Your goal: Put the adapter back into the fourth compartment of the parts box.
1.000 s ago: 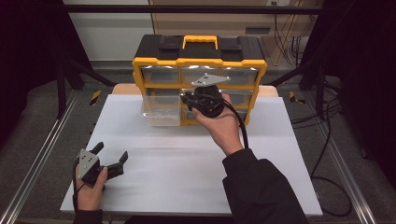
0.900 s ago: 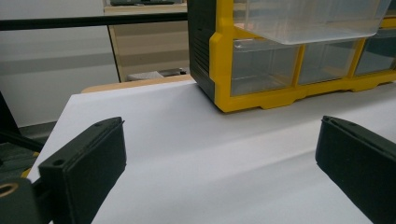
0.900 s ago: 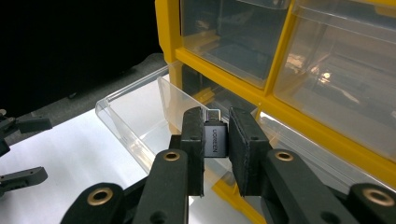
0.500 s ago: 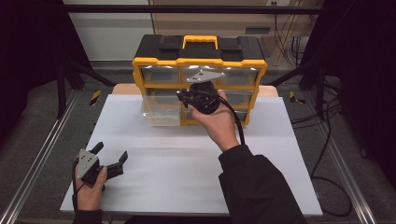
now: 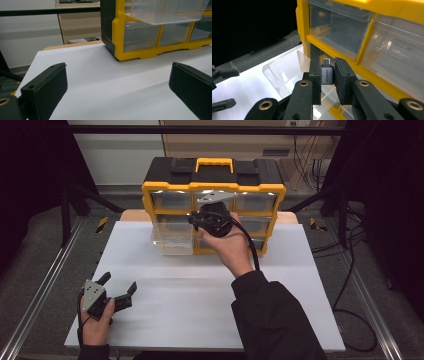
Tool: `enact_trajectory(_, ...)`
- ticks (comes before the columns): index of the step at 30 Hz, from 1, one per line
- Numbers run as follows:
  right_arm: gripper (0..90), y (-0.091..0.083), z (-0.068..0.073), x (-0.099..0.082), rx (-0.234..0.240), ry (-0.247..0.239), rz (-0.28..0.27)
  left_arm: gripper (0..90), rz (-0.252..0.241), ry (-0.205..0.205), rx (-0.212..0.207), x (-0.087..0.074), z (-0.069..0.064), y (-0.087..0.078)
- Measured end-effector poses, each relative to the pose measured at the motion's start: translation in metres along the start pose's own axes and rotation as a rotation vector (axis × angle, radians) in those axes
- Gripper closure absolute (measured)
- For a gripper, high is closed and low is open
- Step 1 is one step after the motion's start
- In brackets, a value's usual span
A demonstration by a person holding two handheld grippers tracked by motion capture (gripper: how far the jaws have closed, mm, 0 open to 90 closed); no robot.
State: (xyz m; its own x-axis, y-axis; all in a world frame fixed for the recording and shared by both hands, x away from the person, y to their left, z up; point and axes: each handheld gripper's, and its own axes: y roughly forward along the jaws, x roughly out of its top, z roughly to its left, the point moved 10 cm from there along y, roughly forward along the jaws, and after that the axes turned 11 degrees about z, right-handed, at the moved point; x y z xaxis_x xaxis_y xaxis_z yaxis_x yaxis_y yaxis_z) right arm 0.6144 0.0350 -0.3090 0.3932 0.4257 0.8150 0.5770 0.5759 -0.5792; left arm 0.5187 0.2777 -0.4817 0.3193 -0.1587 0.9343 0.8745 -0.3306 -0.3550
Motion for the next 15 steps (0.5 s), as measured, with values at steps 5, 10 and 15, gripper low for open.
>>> enact_trajectory(5, 76.2, 0.0037, 0.0016, 0.0008, 0.000, -0.006, 0.011, 1.2, -0.001, -0.002, 0.001, 0.0002, 0.0004, -0.0002)
enact_trajectory(10, 76.2, 0.0058, 0.0021, 0.0014, 0.002, -0.007, 0.015, 1.2, -0.002, -0.001, 0.001, 0.0003, 0.0006, -0.0004)
enact_trajectory(15, 76.3, 0.0087, 0.0011, 0.0036, 0.007, -0.008, 0.016, 1.2, -0.002, -0.001, 0.000, 0.0003, 0.0006, -0.0002)
